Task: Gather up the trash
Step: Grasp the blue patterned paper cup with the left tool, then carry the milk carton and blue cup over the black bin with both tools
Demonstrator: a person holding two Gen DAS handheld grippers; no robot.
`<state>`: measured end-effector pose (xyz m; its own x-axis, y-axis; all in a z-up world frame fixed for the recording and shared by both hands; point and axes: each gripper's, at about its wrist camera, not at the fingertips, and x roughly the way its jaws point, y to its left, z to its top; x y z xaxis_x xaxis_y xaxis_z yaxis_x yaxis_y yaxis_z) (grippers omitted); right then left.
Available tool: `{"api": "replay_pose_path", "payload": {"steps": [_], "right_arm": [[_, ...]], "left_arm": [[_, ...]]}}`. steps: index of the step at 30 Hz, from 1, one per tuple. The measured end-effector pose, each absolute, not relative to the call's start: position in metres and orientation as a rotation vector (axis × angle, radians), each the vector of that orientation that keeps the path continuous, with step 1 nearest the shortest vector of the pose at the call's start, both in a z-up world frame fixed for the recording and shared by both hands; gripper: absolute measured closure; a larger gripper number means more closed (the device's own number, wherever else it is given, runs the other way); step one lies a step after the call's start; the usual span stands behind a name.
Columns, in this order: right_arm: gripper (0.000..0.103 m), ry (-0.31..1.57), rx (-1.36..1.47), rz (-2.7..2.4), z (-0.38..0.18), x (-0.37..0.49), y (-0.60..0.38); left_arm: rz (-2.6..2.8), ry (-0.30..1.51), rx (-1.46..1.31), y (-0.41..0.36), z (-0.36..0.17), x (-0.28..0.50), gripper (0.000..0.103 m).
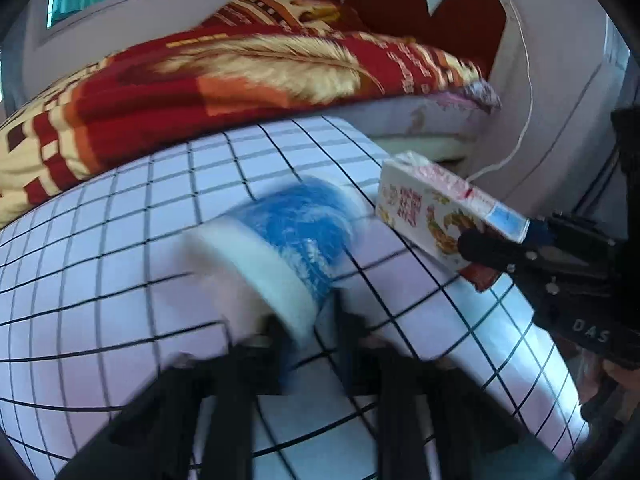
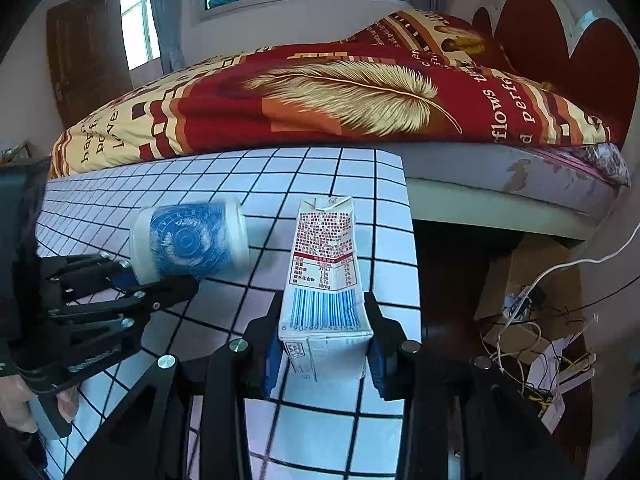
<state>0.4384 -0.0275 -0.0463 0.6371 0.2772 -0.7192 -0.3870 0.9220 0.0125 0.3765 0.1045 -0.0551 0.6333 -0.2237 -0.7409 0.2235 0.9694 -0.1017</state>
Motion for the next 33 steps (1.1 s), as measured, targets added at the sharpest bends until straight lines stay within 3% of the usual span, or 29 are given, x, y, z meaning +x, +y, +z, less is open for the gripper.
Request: {"api": "replay_pose_path", "payload": {"steps": [13, 33], "right_arm": [[0.065, 0.733, -0.164, 0.399, -0.028, 0.378, -0.049], [0.065, 0.601, -0.141, 0.37, 0.017, 0.229, -0.115]], "left_arm": [[-0.137, 0.698, -0.024, 0.107, -0.01, 0.287, 0.097], [-0.105, 0.62, 0.007, 0.064, 0.023, 0.171, 0.097]]}}
